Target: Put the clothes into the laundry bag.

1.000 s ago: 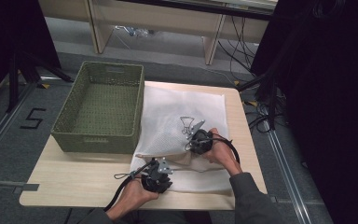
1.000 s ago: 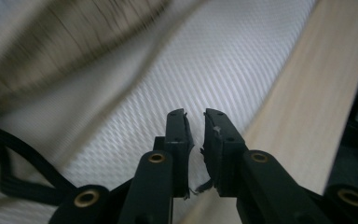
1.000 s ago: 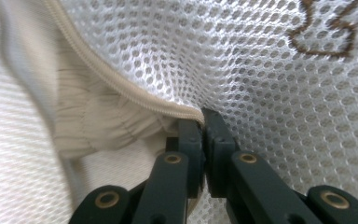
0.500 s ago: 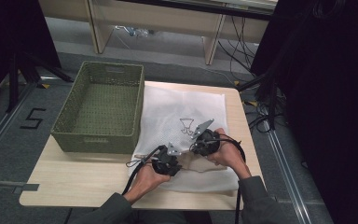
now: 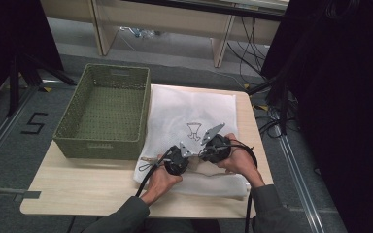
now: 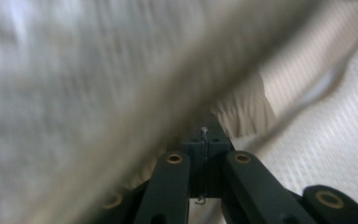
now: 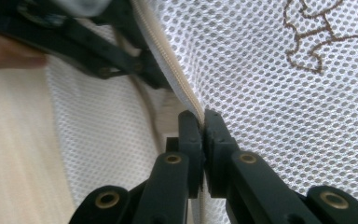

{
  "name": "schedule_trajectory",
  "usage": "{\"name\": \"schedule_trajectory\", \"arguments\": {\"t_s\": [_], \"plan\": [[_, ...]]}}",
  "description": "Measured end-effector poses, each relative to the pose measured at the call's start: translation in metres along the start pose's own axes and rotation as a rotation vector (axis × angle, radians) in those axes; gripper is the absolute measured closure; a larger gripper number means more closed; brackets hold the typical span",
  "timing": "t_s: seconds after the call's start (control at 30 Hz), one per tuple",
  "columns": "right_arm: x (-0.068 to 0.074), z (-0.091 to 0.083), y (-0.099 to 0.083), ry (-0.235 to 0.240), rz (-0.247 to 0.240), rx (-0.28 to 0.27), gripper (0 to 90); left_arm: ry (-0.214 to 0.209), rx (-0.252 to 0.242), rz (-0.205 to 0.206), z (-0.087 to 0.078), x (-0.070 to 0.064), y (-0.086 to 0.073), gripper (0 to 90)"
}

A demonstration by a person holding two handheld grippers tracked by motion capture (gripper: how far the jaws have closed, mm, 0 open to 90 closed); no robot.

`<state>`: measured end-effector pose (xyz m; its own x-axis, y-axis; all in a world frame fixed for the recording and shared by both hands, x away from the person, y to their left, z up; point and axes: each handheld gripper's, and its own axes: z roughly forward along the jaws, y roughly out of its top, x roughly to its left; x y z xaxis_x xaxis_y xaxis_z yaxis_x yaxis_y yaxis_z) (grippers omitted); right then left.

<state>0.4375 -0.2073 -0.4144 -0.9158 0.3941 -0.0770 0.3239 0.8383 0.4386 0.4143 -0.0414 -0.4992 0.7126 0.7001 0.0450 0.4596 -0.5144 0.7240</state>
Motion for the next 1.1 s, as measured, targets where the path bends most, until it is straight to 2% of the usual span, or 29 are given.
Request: {"name": "schedule_trajectory", "arguments": {"t_s": [0.03, 0.07, 0.1, 0.13, 0.17, 0.23, 0.33, 0.47, 0.53, 0.6, 0.7, 0.77, 0.83, 0.93, 1.03, 1.1], "plan": [[0.001, 0.000, 0.001, 0.009, -0.007, -0.001, 88.4, 0.010, -0.001, 0.011, 0.000, 0.002, 0.003, 89.5], [0.001, 0.000, 0.001, 0.009, -0.007, -0.001, 88.4, 0.008, -0.005, -0.004, 0.001, 0.003, 0.004, 89.5], [0.001, 0.000, 0.001, 0.011, -0.016, -0.001, 88.4, 0.003, 0.003, -0.001, 0.001, 0.005, 0.005, 89.5], [0.002, 0.001, 0.001, 0.017, -0.004, 0.005, 88.3, 0.009, -0.007, -0.013, 0.002, 0.004, 0.005, 89.4], [0.002, 0.002, 0.001, 0.016, 0.004, 0.009, 88.3, 0.011, -0.005, -0.004, 0.003, 0.003, 0.004, 89.4], [0.003, 0.008, -0.001, 0.037, -0.001, 0.015, 88.3, 0.016, 0.005, 0.020, 0.002, 0.001, 0.002, 89.3], [0.006, 0.020, -0.003, 0.061, 0.028, 0.035, 88.3, 0.007, 0.006, 0.015, 0.002, 0.002, 0.000, 88.9], [0.008, 0.034, -0.003, 0.082, 0.018, 0.059, 88.2, 0.010, 0.005, 0.013, 0.000, 0.000, -0.003, 87.6], [0.008, 0.042, -0.003, 0.087, 0.026, 0.076, 88.2, 0.000, 0.006, 0.012, -0.003, 0.000, -0.005, 86.1], [0.008, 0.045, -0.003, 0.080, 0.027, 0.088, 88.2, -0.015, -0.001, -0.006, -0.005, -0.001, -0.006, 84.7], [0.005, 0.049, -0.006, 0.073, 0.029, 0.096, 88.2, -0.058, 0.023, 0.026, -0.020, -0.006, -0.011, 84.9], [0.005, 0.048, -0.007, 0.071, 0.032, 0.093, 88.2, -0.100, 0.038, 0.027, -0.030, -0.009, -0.018, 85.9], [0.005, 0.048, -0.006, 0.066, 0.019, 0.094, 88.2, -0.123, 0.053, 0.040, -0.039, -0.012, -0.024, 87.5], [0.008, 0.047, -0.004, 0.058, 0.007, 0.099, 88.3, -0.160, 0.074, 0.046, -0.041, -0.015, -0.030, 89.1], [0.010, 0.043, -0.003, 0.062, 0.001, 0.099, 88.2, -0.158, 0.097, 0.057, -0.036, -0.018, -0.036, 89.3], [0.011, 0.043, -0.002, 0.056, -0.007, 0.098, 88.2, -0.161, 0.092, 0.047, -0.035, -0.018, -0.037, 89.4]]}}
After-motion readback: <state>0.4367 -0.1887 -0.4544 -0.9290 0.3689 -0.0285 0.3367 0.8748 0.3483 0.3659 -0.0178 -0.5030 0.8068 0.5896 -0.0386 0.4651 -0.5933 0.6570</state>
